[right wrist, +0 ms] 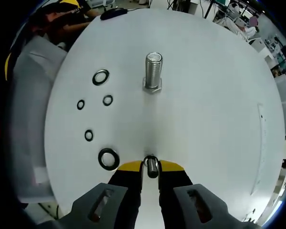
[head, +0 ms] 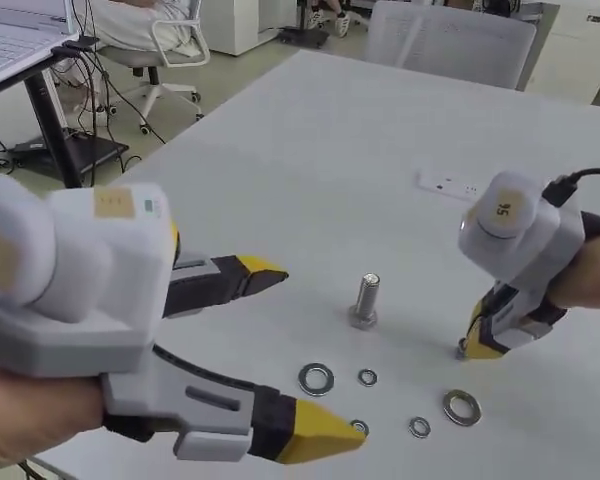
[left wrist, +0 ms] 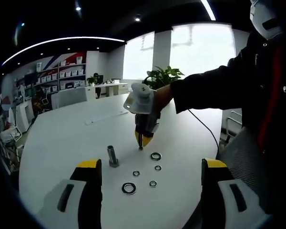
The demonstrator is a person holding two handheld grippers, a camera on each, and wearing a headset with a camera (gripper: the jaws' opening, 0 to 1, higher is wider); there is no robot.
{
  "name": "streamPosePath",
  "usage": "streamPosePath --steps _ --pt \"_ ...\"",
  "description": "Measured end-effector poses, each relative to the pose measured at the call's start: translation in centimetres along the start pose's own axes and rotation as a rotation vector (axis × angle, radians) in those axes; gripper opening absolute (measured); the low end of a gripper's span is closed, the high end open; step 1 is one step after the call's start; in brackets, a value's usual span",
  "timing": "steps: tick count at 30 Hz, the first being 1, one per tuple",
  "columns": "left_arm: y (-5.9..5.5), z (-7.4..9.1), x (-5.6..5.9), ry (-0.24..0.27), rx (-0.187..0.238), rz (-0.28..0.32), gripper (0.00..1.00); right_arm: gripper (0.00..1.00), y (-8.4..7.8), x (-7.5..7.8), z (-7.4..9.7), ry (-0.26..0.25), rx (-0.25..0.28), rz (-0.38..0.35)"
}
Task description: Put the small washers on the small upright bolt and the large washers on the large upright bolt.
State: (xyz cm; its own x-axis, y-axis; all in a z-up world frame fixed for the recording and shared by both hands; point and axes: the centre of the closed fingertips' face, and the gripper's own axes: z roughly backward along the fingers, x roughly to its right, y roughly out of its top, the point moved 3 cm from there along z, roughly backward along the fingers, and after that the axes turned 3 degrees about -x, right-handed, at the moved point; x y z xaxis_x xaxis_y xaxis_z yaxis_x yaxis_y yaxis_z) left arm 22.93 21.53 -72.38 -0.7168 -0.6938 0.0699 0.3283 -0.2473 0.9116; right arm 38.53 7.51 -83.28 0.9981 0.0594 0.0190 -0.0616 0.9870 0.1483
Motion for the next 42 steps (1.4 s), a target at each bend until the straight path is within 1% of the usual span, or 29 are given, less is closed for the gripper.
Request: streamPosePath --steps 12,19,26,34,38,42 --pt "0.58 -0.13 -0.05 0.003 -0.002 -0.019 0.86 0.13 -0.31 0.15 -0.62 0.003 -0.001 -0.008" --pt "0.76 -0.3 -0.09 0.001 -0.002 -0.02 0.86 0.13 -0.28 0.2 -0.72 0.005 0.0 -0.007" --pt "0.75 -0.44 -0.07 -0.001 -0.002 -0.019 0.86 0.13 -0.35 0.2 -0.83 0.006 -0.001 -0.008" --pt "0.6 -0.15 -0.33 0.007 0.001 -0.01 0.86 0.14 -0.3 0.21 -0.82 0.005 0.008 -0.007" --pt "0.52 -0.37 -0.06 0.001 0.006 -0.003 0.86 0.16 -0.32 0.16 -0.85 0.007 0.009 -0.008" --pt "0.35 -0.53 0.14 -0.006 0.003 -0.001 0.86 0.18 -0.24 0.09 -0.78 0.008 0.016 -0.01"
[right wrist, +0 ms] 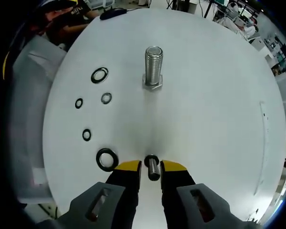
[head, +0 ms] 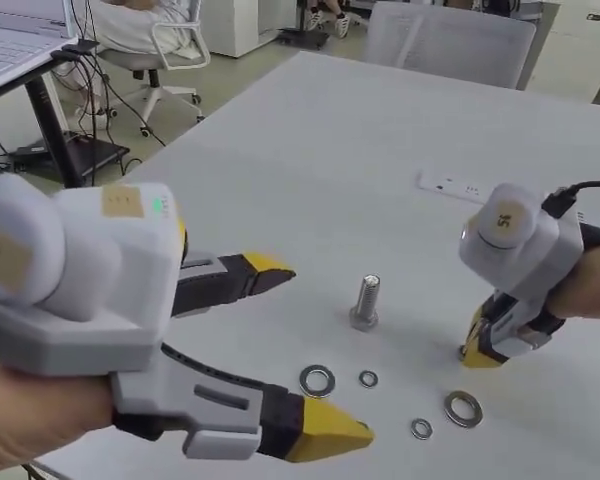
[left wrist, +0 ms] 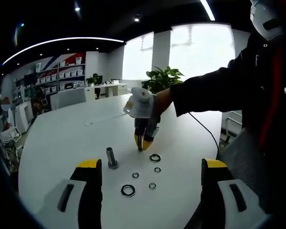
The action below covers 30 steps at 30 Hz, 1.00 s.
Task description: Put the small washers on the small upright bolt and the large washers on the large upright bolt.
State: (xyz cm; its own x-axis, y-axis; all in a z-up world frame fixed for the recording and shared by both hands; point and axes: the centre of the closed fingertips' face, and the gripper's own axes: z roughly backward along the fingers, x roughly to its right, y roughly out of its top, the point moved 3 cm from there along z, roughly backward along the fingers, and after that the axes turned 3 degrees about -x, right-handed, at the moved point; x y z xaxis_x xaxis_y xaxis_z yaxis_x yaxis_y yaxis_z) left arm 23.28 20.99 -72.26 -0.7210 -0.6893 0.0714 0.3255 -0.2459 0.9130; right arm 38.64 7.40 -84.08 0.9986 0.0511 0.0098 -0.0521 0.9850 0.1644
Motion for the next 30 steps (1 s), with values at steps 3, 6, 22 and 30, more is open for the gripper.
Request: streamPosePath --steps 3,6,22,30 --pt "0.0 0.1 -0.1 0.002 0.002 0.001 0.86 0.2 0.0 0.0 0.0 -0.002 0.002 0.0" --pt "0.0 0.2 -0.2 0.006 0.004 0.002 0.86 0.22 0.0 -0.1 0.1 0.001 0.003 -0.001" --pt "0.2 0.2 0.0 0.003 0.009 -0.002 0.86 0.24 -0.9 0.0 1.3 -0.019 0.017 -0.024" --pt "0.3 0.2 0.1 -0.004 0.015 -0.007 0.86 0.24 -1.7 -0.8 2.4 -0.038 0.016 -0.036"
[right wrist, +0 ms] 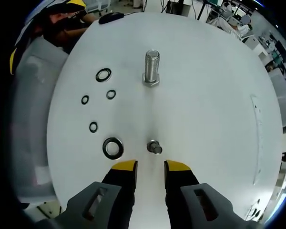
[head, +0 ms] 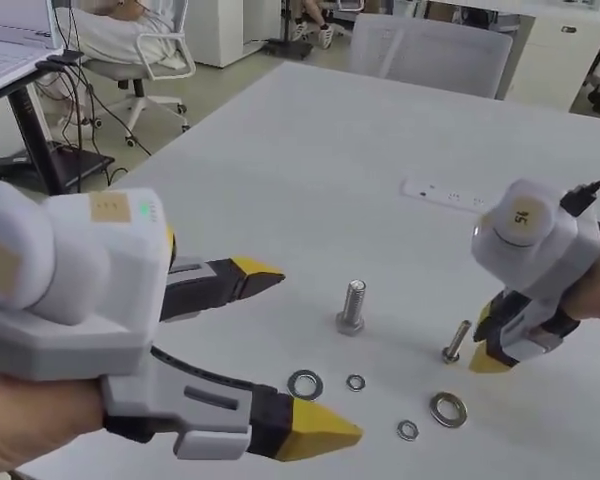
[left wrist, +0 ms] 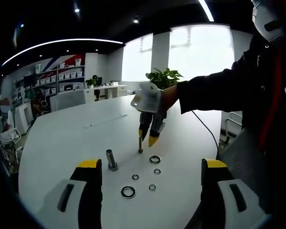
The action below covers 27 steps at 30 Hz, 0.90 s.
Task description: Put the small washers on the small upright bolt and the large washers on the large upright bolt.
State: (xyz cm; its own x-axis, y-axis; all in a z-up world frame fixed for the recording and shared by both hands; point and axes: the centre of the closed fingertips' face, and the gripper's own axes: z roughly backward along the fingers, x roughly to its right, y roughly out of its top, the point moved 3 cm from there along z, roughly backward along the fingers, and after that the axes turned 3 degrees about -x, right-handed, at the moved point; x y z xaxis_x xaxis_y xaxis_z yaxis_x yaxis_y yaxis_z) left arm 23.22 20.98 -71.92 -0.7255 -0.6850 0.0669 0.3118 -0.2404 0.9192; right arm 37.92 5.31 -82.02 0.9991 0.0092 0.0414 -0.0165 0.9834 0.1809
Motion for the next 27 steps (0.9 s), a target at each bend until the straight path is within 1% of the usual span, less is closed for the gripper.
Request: streamPosePath --steps 5,10,16,21,27 --pt "0.1 0.0 0.0 -0.002 0.007 -0.004 0.86 0.24 -0.1 -0.8 0.9 -0.011 0.019 -0.002" --pt "0.2 0.0 0.1 -0.004 0.009 -0.007 0.86 0.24 -0.2 -1.6 1.4 -0.014 0.029 -0.006" --pt "0.3 0.0 0.3 -0.008 0.013 -0.006 0.86 0.24 0.0 -3.2 1.7 -0.005 0.039 0.004" --pt "0.3 0.1 0.4 -0.009 0.017 -0.01 0.85 0.24 1.0 -4.6 2.0 0.006 0.065 0.023" --pt "0.3 0.2 0.7 -0.01 0.018 -0.012 0.85 0.24 2.3 -6.6 1.2 0.03 0.074 0.063"
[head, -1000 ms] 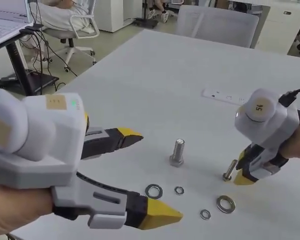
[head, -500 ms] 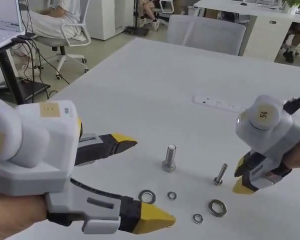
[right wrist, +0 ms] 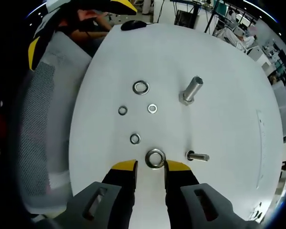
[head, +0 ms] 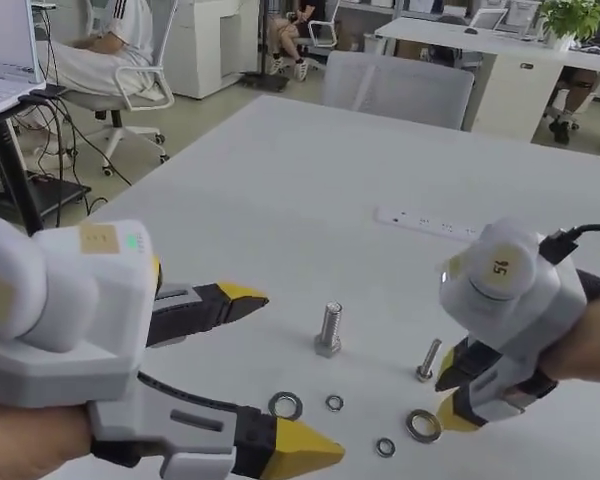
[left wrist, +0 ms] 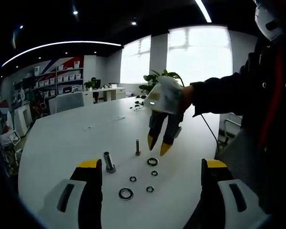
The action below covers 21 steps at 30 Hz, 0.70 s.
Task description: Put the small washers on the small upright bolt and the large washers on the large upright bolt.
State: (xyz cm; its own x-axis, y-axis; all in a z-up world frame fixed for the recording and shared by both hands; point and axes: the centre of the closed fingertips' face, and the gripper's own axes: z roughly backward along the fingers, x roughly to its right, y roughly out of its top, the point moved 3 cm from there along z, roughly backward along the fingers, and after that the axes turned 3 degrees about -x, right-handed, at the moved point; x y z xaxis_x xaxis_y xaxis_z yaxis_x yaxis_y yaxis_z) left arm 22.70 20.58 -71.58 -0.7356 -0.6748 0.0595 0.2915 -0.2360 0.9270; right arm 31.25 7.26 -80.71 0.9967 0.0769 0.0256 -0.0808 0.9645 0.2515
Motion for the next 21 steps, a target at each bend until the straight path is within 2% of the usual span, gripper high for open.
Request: streamPosePath --steps 8,13,21 --pt "0.1 0.2 0.2 0.001 0.002 -0.008 0.85 0.24 1.4 -1.8 -1.9 0.038 -0.008 0.042" --pt "0.1 0.4 0.3 0.003 0.0 -0.009 0.85 0.23 2.1 -2.0 -2.9 0.052 -0.003 0.047" --pt "0.0 0.5 0.5 0.004 -0.003 -0.006 0.85 0.22 2.2 -2.1 -4.2 0.059 -0.024 0.055"
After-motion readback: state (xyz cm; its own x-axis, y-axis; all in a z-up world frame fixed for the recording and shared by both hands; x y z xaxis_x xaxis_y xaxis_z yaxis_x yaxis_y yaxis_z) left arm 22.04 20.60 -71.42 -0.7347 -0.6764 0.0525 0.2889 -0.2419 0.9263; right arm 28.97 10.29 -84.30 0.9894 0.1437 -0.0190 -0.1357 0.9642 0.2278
